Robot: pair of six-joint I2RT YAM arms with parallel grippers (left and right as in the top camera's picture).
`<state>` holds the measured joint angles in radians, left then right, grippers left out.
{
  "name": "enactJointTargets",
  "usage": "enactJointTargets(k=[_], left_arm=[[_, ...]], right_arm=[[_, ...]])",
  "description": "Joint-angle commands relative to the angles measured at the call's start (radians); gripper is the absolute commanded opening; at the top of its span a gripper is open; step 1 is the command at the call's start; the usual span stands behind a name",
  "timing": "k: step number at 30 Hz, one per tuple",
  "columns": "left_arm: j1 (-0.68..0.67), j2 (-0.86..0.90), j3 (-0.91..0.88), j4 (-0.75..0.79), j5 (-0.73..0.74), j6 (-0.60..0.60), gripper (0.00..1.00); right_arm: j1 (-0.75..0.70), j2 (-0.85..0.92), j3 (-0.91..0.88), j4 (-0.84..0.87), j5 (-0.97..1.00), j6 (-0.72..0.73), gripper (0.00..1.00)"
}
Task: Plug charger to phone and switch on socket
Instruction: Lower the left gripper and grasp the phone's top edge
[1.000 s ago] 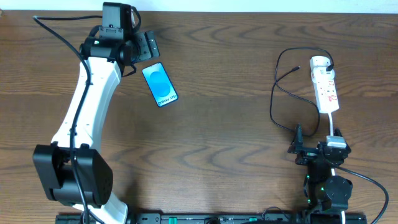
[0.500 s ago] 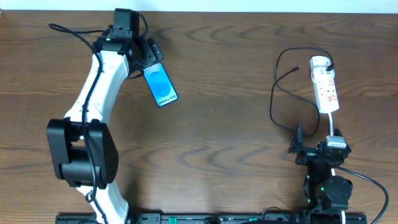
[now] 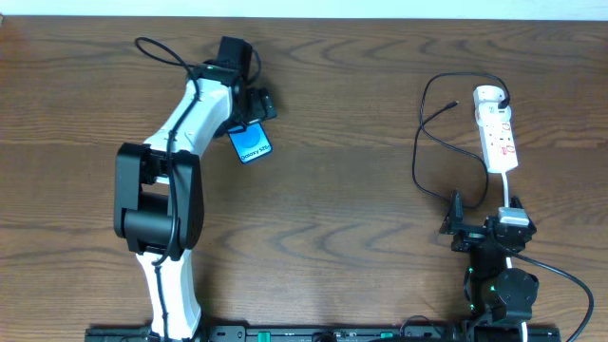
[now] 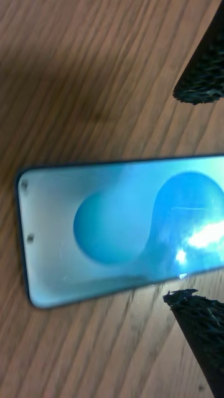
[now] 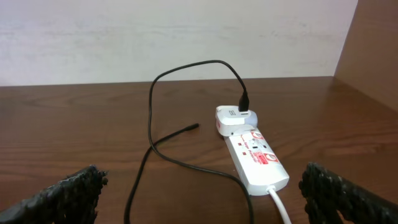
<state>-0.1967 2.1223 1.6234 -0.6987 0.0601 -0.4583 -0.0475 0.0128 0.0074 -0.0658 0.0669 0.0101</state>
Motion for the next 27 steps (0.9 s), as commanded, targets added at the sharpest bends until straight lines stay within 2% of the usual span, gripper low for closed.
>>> enactJointTargets(k=[1,4,27], left_arm=[[-0.001,0.006,-0.003,-0.009,-0.079,-0.016,0.98],[-0.001,0.009,-0.003,-0.049,-0.186,-0.132,0.98],[-0.001,0.056,-0.005,-0.006,-0.113,-0.15,0.98]], right_arm=[[-0.005,-0.003,-0.002,-0.002,0.002,-0.011,0.99],[-0.005,-0.003,-0.002,-0.002,0.002,-0.011,0.99],[-0.005,-0.003,-0.002,-0.002,0.002,-0.011,0.99]])
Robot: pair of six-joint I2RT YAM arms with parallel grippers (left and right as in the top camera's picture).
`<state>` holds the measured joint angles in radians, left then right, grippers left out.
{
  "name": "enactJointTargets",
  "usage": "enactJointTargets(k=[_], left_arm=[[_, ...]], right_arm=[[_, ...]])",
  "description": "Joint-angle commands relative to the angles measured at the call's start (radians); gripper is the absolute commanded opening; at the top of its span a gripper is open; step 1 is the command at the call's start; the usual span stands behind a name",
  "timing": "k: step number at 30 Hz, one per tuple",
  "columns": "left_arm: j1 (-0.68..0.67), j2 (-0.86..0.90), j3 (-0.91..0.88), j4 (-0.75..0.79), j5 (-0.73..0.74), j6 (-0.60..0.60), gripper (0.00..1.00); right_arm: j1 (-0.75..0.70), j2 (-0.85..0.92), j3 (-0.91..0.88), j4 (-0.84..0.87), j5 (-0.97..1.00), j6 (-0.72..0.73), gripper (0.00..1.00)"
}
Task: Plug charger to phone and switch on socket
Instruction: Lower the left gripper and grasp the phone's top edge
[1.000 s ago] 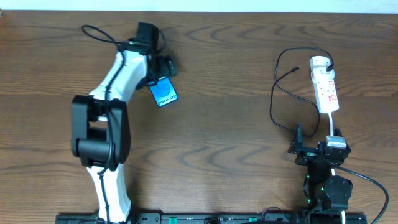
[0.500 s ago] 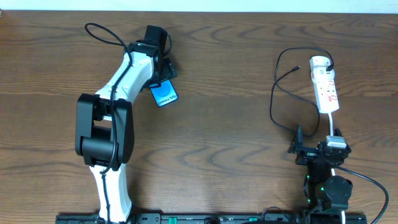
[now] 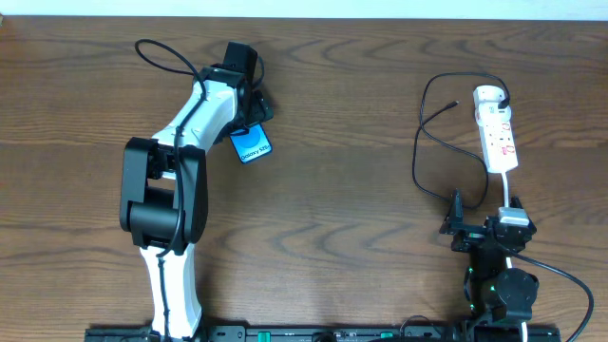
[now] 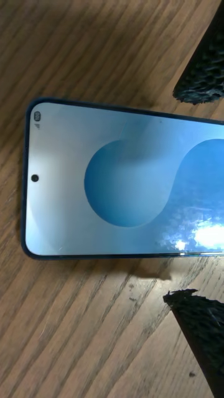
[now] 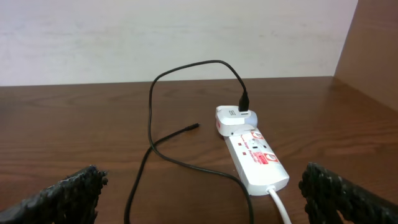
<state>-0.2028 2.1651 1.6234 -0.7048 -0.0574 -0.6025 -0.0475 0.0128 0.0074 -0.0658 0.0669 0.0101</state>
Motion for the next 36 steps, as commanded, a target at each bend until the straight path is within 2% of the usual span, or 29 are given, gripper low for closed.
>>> enactJointTargets(k=[1,28,36], left_arm=[[0.005,0.014,-0.005,0.003,0.005,-0.005,0.98],[-0.011,0.08,-0.016,0.026,0.006,-0.013,0.98],[-0.011,0.08,-0.016,0.025,0.099,-0.013,0.98]], right_arm=[[-0.005,-0.003,-0.002,-0.002,0.002,-0.011,0.99],[-0.005,-0.003,-0.002,-0.002,0.002,-0.011,0.99],[-0.005,-0.003,-0.002,-0.002,0.002,-0.011,0.99]])
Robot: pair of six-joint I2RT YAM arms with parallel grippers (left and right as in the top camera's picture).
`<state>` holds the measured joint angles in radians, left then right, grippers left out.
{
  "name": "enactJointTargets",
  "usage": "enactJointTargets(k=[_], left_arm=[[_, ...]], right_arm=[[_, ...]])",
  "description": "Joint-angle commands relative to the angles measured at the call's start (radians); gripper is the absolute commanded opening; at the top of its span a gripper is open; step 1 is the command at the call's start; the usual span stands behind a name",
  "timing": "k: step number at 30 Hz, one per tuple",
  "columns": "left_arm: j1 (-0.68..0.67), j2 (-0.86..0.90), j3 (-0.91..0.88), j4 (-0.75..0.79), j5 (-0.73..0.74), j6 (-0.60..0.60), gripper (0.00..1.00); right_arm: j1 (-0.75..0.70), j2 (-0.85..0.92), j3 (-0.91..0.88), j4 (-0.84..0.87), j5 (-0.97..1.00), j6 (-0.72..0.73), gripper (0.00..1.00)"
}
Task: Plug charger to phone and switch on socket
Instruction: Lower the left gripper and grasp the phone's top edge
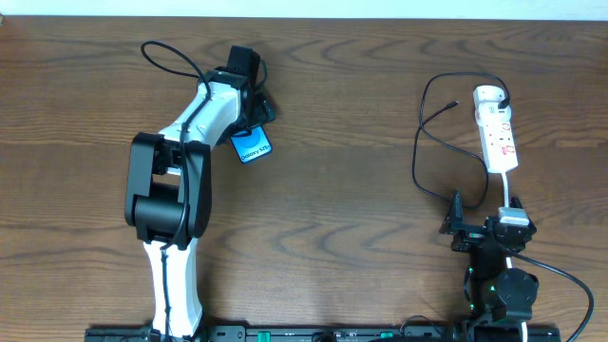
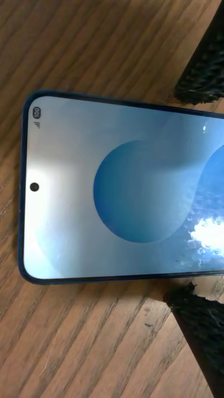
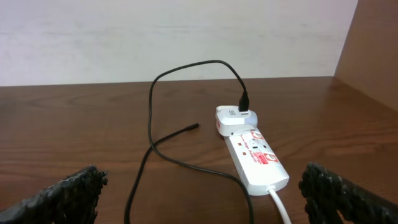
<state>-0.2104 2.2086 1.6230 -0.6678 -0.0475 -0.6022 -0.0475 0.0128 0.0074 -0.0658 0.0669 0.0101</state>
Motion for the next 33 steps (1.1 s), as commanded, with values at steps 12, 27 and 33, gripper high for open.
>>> enactJointTargets(k=[12,27,33], left_arm=[[-0.003,0.036,-0.016,-0.056,0.09,-0.013,0.87],[-0.003,0.036,-0.016,-0.157,0.143,-0.013,0.79],[-0.003,0.022,-0.011,-0.184,0.15,-0.013,0.73]], right_arm=[[-0.005,-0.003,-0.002,-0.002,0.002,-0.011,0.99],[-0.005,-0.003,-0.002,-0.002,0.002,-0.011,0.99],[-0.005,-0.003,-0.002,-0.002,0.002,-0.011,0.99]])
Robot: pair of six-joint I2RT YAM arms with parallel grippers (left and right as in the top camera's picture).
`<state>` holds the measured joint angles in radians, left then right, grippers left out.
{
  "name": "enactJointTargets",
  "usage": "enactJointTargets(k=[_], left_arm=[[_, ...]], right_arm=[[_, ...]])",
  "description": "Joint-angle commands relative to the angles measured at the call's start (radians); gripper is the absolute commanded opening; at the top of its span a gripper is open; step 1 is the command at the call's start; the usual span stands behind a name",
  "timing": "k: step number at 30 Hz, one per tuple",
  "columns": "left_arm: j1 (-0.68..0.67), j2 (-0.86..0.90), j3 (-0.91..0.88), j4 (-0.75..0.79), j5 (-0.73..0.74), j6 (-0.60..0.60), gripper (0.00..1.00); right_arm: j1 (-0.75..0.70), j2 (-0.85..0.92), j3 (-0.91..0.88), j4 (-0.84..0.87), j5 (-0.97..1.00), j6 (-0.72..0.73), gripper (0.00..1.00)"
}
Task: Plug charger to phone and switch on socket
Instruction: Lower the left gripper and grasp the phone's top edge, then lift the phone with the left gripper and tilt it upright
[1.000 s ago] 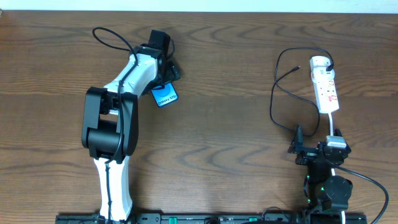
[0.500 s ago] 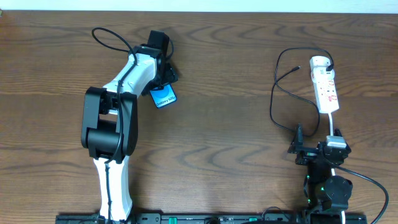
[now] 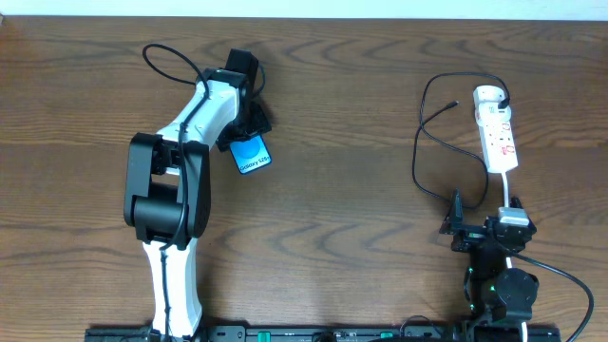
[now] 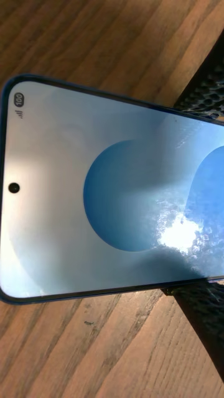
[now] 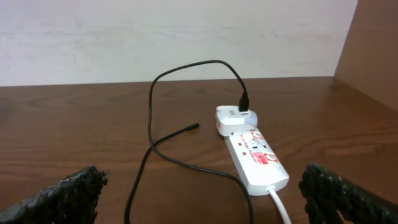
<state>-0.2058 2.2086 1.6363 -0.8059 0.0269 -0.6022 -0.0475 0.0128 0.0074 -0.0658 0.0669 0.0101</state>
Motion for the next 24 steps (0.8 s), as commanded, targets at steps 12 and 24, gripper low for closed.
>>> enactJointTargets(k=[12,24], left_arm=[[-0.008,-0.112,-0.024,-0.14,0.164,-0.008,0.7],[-0.008,-0.161,-0.024,-0.193,0.553,0.006,0.7]], right_arm=[[-0.005,-0.003,-0.002,-0.002,0.002,-0.011,0.99],[-0.005,-0.003,-0.002,-0.002,0.002,-0.011,0.99]])
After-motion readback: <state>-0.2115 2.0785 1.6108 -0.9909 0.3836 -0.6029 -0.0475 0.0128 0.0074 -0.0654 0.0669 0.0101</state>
